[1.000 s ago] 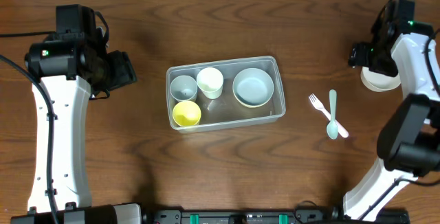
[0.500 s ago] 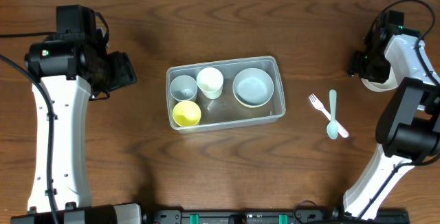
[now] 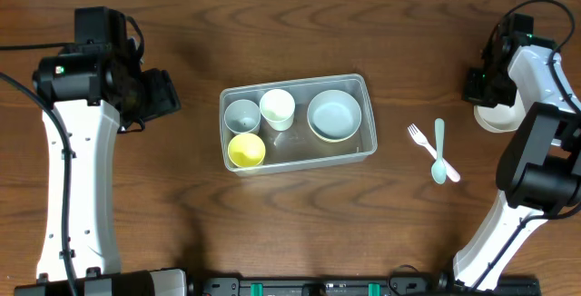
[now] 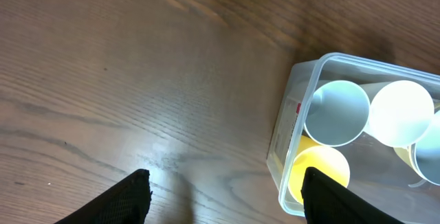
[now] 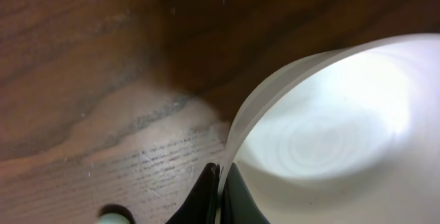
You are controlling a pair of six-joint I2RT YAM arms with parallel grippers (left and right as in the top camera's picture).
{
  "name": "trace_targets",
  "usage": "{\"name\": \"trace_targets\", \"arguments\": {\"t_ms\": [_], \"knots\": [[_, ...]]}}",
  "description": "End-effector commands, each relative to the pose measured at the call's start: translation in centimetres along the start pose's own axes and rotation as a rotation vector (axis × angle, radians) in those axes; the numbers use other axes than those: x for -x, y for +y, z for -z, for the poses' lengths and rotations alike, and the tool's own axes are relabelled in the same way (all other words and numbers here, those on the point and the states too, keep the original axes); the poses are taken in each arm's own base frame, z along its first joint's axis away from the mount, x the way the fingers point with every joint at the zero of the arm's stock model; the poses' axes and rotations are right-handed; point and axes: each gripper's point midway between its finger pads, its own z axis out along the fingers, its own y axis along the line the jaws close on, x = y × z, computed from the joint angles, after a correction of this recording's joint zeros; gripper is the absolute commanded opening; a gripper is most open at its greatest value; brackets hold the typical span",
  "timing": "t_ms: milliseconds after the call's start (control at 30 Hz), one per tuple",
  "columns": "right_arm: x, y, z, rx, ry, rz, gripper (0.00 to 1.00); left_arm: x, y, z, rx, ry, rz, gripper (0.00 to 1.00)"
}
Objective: Pack container
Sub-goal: 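Carry the white bowl into the container and stack it on the grey bowl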
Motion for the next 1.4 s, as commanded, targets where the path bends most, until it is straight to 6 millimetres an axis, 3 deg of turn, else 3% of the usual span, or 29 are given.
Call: {"name": "trace_targets", "arguments": {"t_ms": [0,233,267,367,500,633,833,967,1167,1367], "knots": [[0.4,1.7,2.1,0.085,-0.021,-0.001,0.01,-0.3,0.1,-0.2,-0.001,0.015,0.004,0.71],[1.2,6.9,12.5,0.178,-0.211,0.143,0.01,-0.3,0.1,-0.1,0.0,0.017,0.004,0.71],[0.7,8.6,14.7,0.194,-0.259,0.207,0.01,-0.3,0.2,-0.2,0.0,0.018,0.004,0.71],[-1.2,13.2,18.8,0.228,-0.347,0.376,0.01,-0.3,0.2,-0.2,0.0,0.018,0.003,0.71],[-5.5,20.0,21.8,0.274,-0.397,0.643,0.01,-0.3,0.2,-0.2,0.0,0.018,0.003,0.71],[-9.9,25.3,22.0,0.267,-0.394,0.862,0.01,-0.3,0.1,-0.2,0.0,0.017,0.004,0.71],[-14.1,29.5,19.9,0.26,-0.338,1.006,0.01,-0.3,0.1,-0.1,0.0,0.017,0.004,0.71],[-15.7,30.8,17.8,0.248,-0.276,1.051,0.01,-0.3,0.2,-0.2,0.0,0.018,0.004,0.71],[-16.3,31.5,14.7,0.222,-0.196,1.055,0.01,-0.3,0.1,-0.2,0.0,0.017,0.003,0.71],[-16.4,31.5,13.5,0.209,-0.165,1.06,0.06,-0.3,0.2,-0.2,0.0,0.018,0.003,0.71]]}}
